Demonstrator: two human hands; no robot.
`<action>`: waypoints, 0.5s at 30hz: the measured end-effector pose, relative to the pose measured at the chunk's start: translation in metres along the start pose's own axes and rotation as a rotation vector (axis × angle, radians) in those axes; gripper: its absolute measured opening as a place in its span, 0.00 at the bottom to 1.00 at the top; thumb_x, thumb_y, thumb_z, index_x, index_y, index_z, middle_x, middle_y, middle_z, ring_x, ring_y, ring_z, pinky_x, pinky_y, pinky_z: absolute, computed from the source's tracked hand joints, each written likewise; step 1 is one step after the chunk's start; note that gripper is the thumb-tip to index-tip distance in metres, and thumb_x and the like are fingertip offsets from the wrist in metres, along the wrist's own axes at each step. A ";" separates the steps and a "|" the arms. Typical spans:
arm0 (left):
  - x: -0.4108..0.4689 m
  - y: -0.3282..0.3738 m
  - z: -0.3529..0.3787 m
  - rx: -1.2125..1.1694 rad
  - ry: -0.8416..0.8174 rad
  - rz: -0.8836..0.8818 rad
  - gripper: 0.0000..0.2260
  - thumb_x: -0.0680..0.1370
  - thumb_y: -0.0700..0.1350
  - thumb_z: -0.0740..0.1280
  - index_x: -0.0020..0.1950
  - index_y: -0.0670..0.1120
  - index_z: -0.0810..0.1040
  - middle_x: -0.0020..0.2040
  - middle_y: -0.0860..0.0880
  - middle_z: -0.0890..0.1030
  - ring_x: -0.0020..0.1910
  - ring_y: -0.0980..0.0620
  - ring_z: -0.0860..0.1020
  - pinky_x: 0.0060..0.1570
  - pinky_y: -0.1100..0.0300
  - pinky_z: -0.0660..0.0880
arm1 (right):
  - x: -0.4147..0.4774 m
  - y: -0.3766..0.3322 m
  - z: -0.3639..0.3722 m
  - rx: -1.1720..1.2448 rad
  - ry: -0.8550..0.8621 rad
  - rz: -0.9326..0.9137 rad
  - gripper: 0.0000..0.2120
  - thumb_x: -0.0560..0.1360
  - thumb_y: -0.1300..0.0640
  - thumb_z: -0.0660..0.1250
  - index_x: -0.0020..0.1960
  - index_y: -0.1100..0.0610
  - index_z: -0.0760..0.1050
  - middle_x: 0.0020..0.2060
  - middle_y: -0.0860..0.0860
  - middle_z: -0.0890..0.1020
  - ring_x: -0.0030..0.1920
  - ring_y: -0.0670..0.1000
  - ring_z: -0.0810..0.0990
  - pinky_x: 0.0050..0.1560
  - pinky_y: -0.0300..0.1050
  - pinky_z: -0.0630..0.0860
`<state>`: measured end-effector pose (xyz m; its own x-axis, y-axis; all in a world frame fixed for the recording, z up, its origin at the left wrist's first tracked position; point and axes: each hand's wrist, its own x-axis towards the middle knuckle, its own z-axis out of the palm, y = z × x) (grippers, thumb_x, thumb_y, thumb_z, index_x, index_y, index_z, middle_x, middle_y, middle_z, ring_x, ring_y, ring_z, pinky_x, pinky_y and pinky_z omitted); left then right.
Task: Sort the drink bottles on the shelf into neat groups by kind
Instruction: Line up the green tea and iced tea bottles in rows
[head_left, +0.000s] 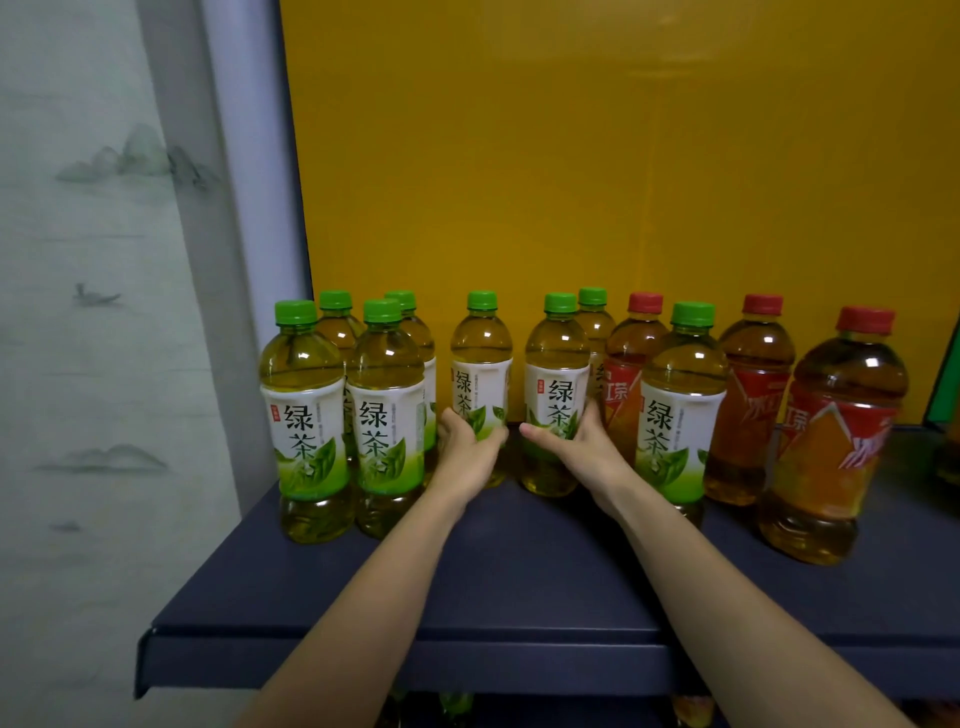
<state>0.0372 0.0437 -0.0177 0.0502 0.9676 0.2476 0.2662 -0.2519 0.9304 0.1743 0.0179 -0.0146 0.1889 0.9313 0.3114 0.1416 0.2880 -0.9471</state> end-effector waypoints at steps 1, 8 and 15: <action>-0.001 -0.001 0.000 0.056 0.010 0.020 0.29 0.75 0.46 0.67 0.70 0.41 0.56 0.72 0.43 0.60 0.71 0.45 0.61 0.70 0.49 0.61 | 0.002 0.001 0.000 -0.007 0.012 0.007 0.38 0.68 0.59 0.74 0.71 0.56 0.55 0.57 0.49 0.74 0.60 0.48 0.73 0.60 0.42 0.70; 0.000 0.003 0.008 0.343 0.192 0.133 0.26 0.72 0.49 0.71 0.61 0.37 0.64 0.62 0.40 0.69 0.62 0.43 0.70 0.58 0.54 0.69 | 0.008 0.008 0.000 -0.052 0.036 -0.025 0.33 0.69 0.56 0.73 0.68 0.54 0.61 0.59 0.51 0.76 0.60 0.49 0.75 0.61 0.46 0.73; 0.004 0.002 0.011 0.216 0.071 0.100 0.30 0.78 0.49 0.63 0.72 0.39 0.52 0.69 0.41 0.66 0.67 0.44 0.67 0.61 0.55 0.67 | 0.011 0.010 0.005 -0.091 0.031 -0.068 0.33 0.72 0.57 0.70 0.70 0.56 0.55 0.64 0.51 0.71 0.64 0.49 0.70 0.66 0.50 0.70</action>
<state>0.0485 0.0469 -0.0178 0.0205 0.9323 0.3611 0.4636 -0.3289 0.8227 0.1728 0.0324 -0.0208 0.2055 0.9026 0.3782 0.2428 0.3273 -0.9132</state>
